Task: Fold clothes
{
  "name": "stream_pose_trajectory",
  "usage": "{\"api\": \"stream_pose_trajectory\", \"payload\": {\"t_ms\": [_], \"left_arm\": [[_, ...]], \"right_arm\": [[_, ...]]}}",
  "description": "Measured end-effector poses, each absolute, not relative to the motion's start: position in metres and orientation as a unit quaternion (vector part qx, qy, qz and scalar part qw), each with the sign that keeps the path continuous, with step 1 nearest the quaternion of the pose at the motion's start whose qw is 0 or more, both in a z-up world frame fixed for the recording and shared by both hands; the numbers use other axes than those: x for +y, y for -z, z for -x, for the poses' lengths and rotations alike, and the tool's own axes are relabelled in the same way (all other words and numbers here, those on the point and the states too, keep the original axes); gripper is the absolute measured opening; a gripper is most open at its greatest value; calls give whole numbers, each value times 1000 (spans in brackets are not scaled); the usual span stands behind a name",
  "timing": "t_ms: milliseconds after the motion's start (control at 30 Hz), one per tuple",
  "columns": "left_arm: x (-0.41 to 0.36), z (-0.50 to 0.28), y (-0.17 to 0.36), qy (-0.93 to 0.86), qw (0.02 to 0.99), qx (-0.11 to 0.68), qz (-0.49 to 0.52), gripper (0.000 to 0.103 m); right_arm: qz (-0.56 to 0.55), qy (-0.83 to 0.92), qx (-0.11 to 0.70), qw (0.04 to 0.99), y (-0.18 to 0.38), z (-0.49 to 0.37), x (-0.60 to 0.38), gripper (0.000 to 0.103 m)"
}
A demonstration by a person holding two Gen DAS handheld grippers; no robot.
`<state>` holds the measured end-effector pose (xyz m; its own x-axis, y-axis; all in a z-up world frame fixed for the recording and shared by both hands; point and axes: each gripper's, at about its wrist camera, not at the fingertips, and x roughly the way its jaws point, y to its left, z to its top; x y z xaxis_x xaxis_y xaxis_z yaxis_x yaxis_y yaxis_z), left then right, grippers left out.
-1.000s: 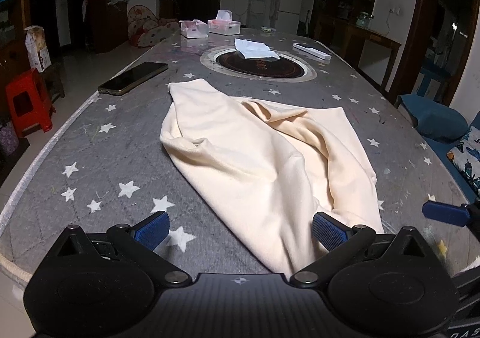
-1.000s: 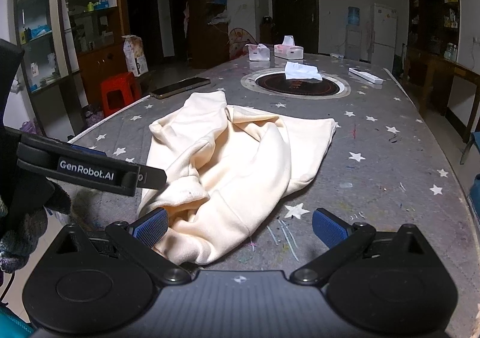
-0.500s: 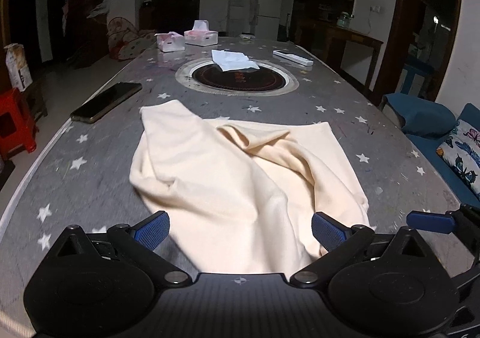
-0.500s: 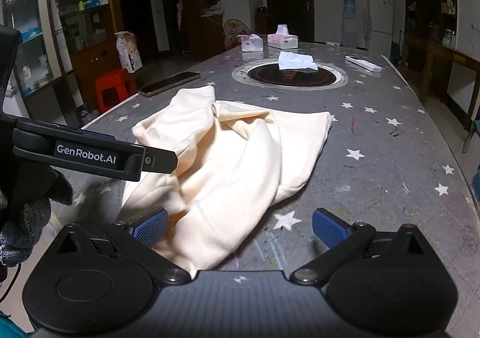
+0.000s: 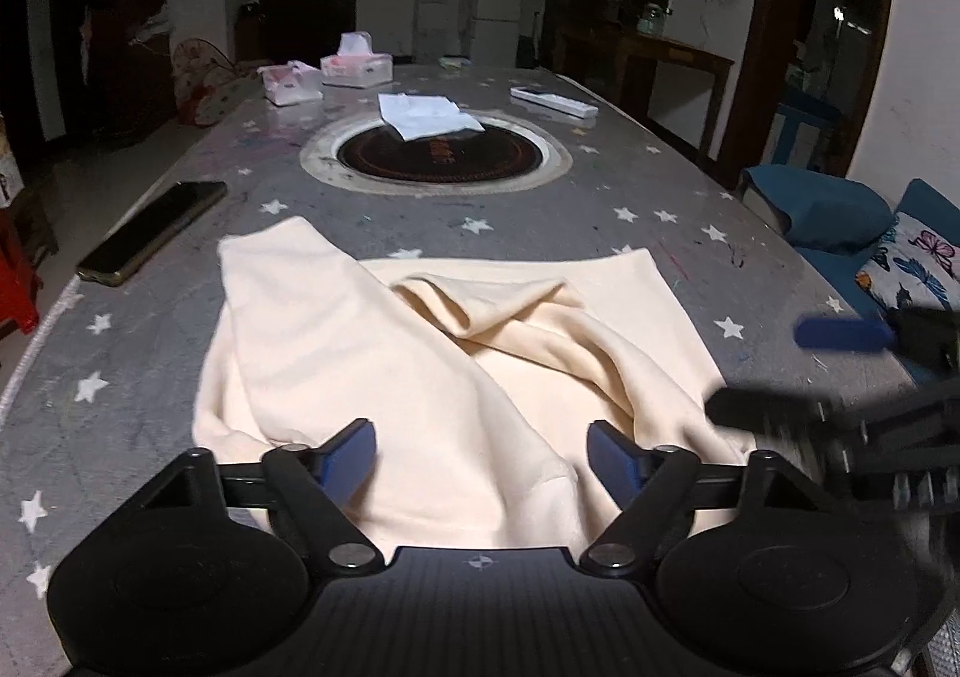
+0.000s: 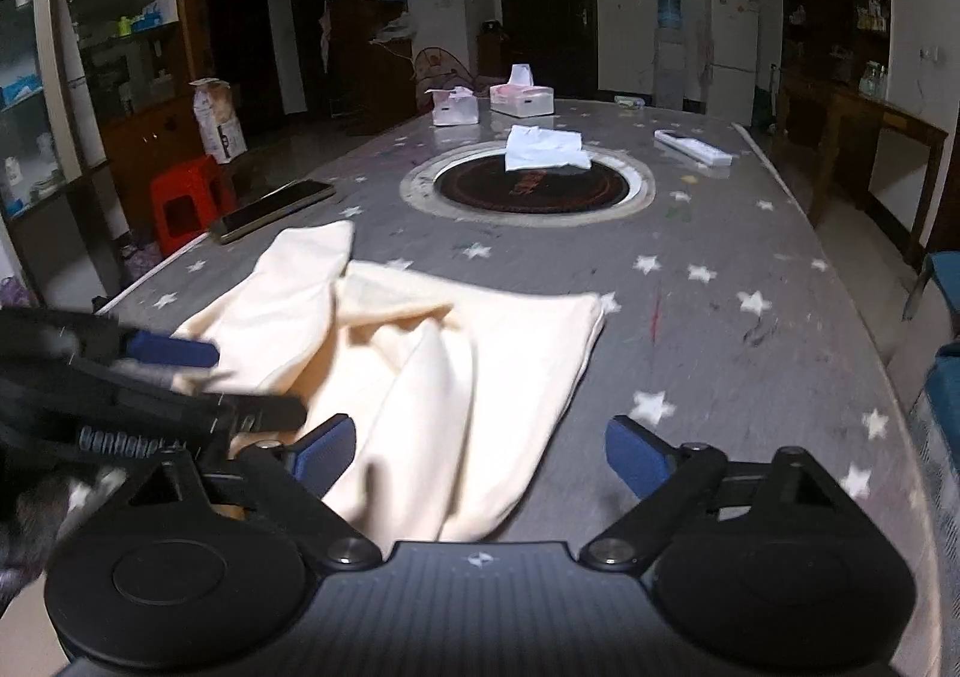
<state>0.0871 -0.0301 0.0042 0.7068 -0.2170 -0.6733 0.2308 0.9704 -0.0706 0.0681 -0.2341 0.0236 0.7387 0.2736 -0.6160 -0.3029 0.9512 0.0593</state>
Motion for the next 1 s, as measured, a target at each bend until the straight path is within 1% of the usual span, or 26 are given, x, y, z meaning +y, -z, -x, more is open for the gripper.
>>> {"api": "stream_pose_trajectory", "payload": {"t_ms": [33,67,100,133,167,233,300,433,500,567,667,733,800,833,867,900,1000], "left_arm": [[-30,-88,-2,124,922,366,-9,65],[-28,-89,0,127,921,370,-6,60],[-27,-90,1,129,919,373,-4,50],[-25,-91,3,130,917,376,0,42],[-23,-90,3,132,917,376,1,40],[-20,-89,2,135,917,374,4,25],[-15,-86,1,140,918,372,7,19],[-5,-81,-2,138,920,367,11,15],[0,-80,-3,136,921,365,14,14],[3,-77,-4,133,922,364,16,14],[10,-75,-5,127,923,364,20,14],[14,-74,-6,122,923,364,23,14],[17,-72,-7,119,924,363,26,14],[19,-71,-7,117,924,363,27,14],[20,-70,-7,115,924,363,28,14],[22,-68,-8,113,925,363,29,14],[27,-64,-10,105,926,360,30,14]], "right_arm": [[23,-158,328,931,-24,-74,-234,87],[23,-162,329,930,-24,-81,-233,83],[25,-166,332,928,-23,-88,-232,82],[26,-170,336,926,-21,-95,-230,82],[30,-175,338,924,-20,-101,-228,80],[36,-187,345,919,-16,-115,-222,77],[37,-198,353,914,-12,-128,-216,69],[31,-205,366,907,-4,-152,-209,64],[27,-206,372,905,0,-163,-206,53],[26,-206,378,902,3,-172,-203,52],[33,-215,383,898,8,-181,-199,47],[36,-223,383,895,10,-184,-197,38],[31,-234,386,892,9,-185,-196,22],[31,-237,385,891,8,-184,-195,19],[33,-239,385,891,8,-184,-194,12],[34,-240,383,891,7,-182,-194,9],[31,-233,374,897,2,-177,-197,7]]}}
